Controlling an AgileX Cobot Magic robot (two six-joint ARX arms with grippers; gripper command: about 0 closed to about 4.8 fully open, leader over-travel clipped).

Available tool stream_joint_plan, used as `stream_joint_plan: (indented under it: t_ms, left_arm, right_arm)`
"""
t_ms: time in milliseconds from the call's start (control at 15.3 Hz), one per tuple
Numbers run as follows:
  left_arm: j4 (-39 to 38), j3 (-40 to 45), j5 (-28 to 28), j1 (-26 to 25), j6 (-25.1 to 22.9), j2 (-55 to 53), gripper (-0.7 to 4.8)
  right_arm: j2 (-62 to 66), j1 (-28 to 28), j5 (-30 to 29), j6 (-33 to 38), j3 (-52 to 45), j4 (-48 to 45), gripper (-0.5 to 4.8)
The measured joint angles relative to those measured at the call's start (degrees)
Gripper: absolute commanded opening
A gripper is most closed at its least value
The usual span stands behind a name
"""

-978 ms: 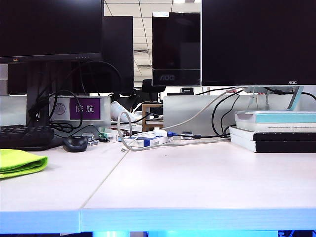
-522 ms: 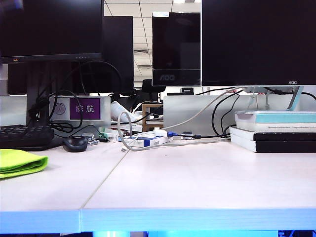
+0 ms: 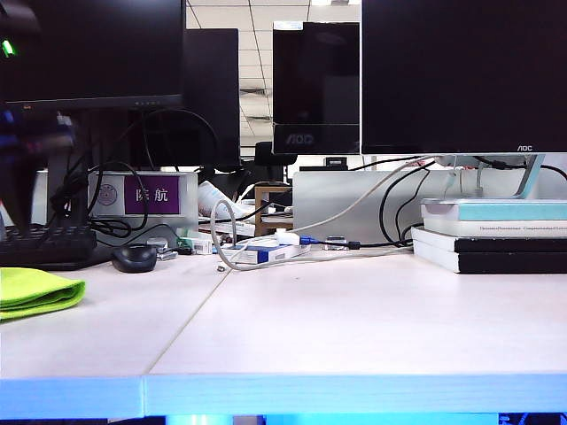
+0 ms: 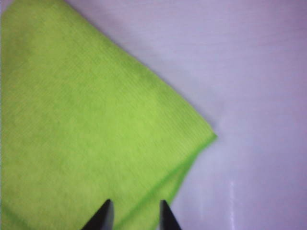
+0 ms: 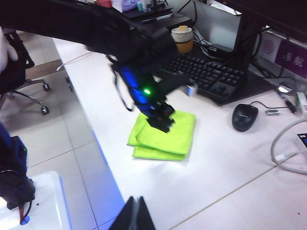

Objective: Wipe the table from left to right using the rag.

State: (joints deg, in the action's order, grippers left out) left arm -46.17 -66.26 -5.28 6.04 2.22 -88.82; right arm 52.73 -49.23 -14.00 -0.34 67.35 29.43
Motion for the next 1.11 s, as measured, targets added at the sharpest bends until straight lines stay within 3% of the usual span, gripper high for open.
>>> stream_joint_plan:
  t_ms: [261,978,1043,1108]
  left_arm:
    - [2.75,0.04,8.57,-0.13,0.13,-4.07,1.31]
    - [5.27,-0.02,6.21,-3.63,-0.04,-11.93,1.30]
    - [5.20,-0.46,5.84,-3.65,-0.04,-12.70,1.20]
    - [5.20,-0.70,5.81,-3.63,-0.04,-13.18,0.64]
  right_arm:
    - [0.02,0.00,-0.20,0.02,0.00,1.64,-0.01]
    - [0.02,0.00,0.39,0.00,0.00,1.51,-0.01]
    - [0.04,0.00,0.39,0.02,0.00,1.53,-0.01]
    - [0.02,0.00,0.39,0.00,0.00,1.49,-0.01]
